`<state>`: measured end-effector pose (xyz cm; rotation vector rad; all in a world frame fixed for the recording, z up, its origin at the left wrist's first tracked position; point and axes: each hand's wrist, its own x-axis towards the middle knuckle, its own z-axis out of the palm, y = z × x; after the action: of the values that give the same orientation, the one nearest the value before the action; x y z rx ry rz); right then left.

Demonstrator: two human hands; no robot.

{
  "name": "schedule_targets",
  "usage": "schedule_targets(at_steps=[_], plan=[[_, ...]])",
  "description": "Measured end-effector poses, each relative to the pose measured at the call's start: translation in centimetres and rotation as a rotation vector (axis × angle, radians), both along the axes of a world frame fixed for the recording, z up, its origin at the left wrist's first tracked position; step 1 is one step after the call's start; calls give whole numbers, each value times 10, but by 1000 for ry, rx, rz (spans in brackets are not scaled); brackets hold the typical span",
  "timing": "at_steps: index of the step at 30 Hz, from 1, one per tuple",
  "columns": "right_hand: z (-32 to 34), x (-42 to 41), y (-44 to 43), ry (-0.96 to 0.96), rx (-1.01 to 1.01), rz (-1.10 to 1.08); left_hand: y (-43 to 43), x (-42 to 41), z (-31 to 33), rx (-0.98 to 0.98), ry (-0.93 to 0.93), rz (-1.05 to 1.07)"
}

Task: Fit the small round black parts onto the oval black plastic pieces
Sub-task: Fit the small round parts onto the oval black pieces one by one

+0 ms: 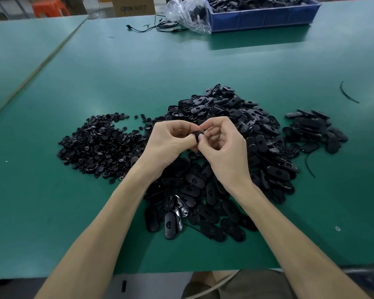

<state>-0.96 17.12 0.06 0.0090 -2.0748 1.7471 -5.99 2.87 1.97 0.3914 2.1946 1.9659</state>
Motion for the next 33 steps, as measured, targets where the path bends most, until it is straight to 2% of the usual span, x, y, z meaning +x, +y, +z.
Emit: schedule_targets(at_steps=[11,24,29,33], plan=[[1,0,1,-5,-49,-35,-17,-9,-3,200,-145,-144],[0,-2,2,-11,-55,-41,-11,-7,-5,138,-80,-87],[-2,-5,2,-70,45,-41,2,-9,12,-4,71,69],[-3,-9,0,-112,194,-1,42,-12,43,-3,137,-74]])
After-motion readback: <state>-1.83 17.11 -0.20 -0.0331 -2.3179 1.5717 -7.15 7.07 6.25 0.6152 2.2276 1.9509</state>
